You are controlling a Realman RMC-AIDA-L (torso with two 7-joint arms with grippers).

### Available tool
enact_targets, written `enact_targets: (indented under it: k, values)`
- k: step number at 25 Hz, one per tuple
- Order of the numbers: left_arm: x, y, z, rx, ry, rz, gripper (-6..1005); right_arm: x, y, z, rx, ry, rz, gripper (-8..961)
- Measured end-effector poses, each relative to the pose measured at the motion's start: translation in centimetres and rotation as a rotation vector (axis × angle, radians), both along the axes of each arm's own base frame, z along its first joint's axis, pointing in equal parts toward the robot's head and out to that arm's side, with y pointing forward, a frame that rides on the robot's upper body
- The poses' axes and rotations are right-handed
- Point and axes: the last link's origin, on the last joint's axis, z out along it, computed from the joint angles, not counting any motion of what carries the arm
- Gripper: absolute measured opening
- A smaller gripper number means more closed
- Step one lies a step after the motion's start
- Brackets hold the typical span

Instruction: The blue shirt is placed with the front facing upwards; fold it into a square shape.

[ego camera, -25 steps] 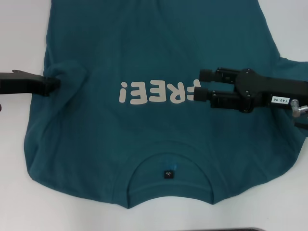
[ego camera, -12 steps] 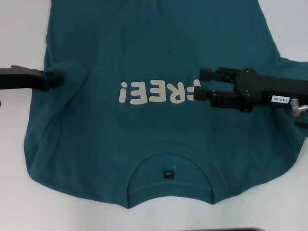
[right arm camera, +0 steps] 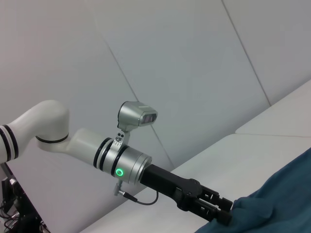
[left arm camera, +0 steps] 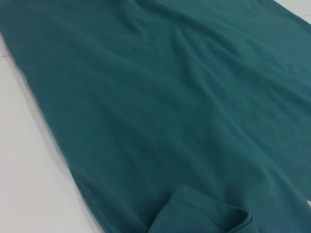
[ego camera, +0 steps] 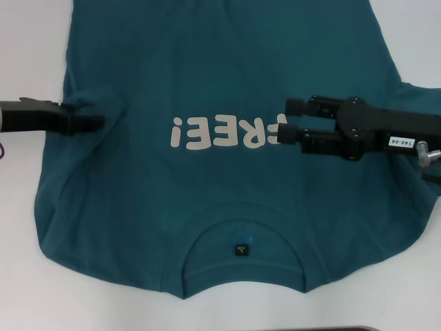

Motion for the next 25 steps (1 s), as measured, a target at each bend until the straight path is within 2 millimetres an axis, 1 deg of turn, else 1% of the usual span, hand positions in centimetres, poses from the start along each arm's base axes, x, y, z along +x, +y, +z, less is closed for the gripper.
enact_targets:
  k: [3,11,16,25]
  values:
    - [-0.08,-0.06,-0.05,-0.004,0.007,0.000,680,0.00,0.00,0.00,0.000,0.000,0.000,767]
    - [-0.22,0.04,0.00,0.005,0.022,0.002,705,0.00,0.00,0.01,0.000,0.001,0.000,767]
    - [-0.39,0.14,0.33,0.018,0.030,0.018,603,0.04,-0.03,0.03,0.002,0.001,-0.002,766]
    - [-0.37,-0.05,-0.08,-0.007,0.042,0.012,269,0.03,0.00,0.06,0.003,0.001,-0.002,766]
